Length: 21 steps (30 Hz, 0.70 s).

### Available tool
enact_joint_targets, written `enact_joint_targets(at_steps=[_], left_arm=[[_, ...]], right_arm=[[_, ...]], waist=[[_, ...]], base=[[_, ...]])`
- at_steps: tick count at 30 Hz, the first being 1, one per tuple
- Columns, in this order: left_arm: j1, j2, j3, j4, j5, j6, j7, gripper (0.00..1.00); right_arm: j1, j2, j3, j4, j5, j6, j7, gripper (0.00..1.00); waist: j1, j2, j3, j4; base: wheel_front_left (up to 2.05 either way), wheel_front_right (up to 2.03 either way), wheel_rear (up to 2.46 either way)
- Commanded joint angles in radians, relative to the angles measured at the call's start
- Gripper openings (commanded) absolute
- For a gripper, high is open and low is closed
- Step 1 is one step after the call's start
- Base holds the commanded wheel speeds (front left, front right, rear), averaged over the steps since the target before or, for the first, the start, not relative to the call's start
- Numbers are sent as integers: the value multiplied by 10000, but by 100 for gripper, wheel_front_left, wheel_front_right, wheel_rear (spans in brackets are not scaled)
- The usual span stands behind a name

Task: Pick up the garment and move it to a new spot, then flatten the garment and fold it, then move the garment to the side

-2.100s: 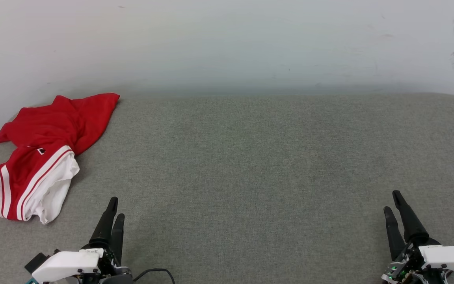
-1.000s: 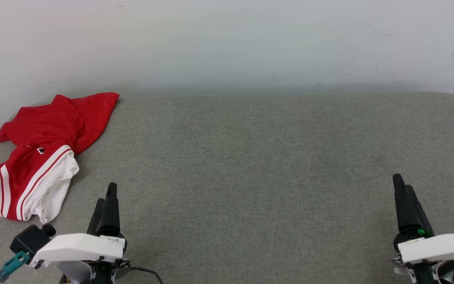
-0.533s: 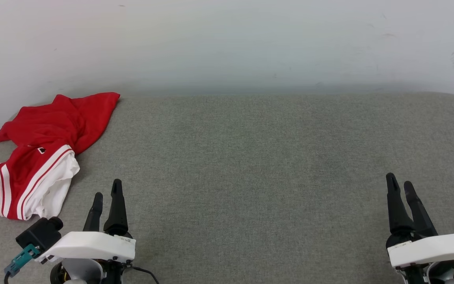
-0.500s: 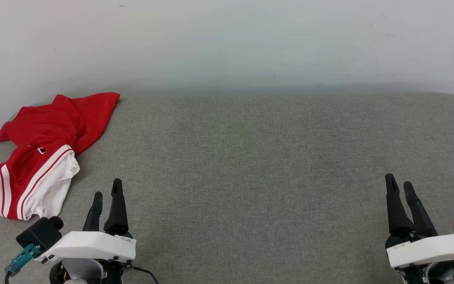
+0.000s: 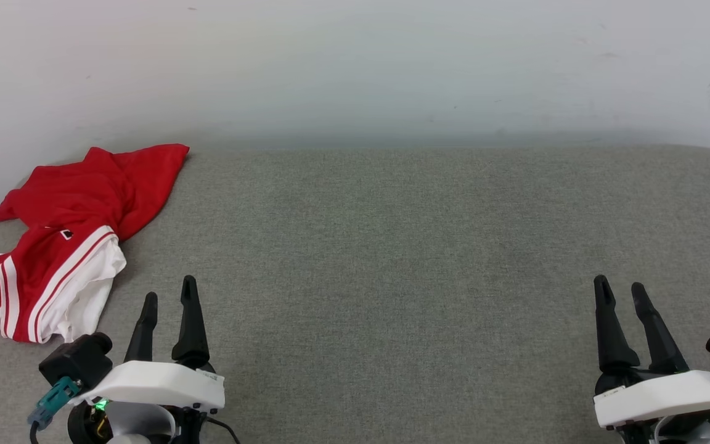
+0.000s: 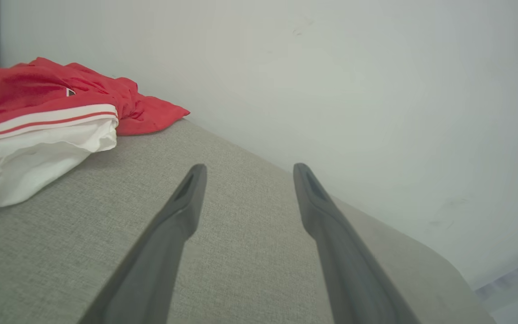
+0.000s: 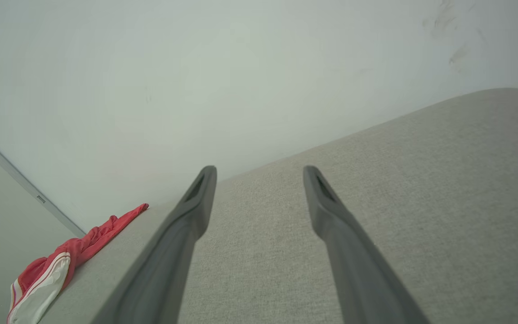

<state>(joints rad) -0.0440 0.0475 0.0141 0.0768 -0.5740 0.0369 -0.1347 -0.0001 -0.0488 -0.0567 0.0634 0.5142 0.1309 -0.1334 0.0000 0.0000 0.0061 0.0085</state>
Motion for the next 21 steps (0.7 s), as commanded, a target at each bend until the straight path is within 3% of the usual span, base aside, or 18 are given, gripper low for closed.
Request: enact_joint_targets(at_steps=[1,21], left_arm=[[33,27,-21,-152,299,62,-89,100],[51,32,-314,-306,2305,251,-566,100]], right_arm=[[-19,-20,16,-164,-287,-2,-99,100],[101,-21,112,-326,-2285,-2,-571,100]], waist=[[0,0,1,4],[0,0,55,35]], base=[[0,0,0],[0,0,0]])
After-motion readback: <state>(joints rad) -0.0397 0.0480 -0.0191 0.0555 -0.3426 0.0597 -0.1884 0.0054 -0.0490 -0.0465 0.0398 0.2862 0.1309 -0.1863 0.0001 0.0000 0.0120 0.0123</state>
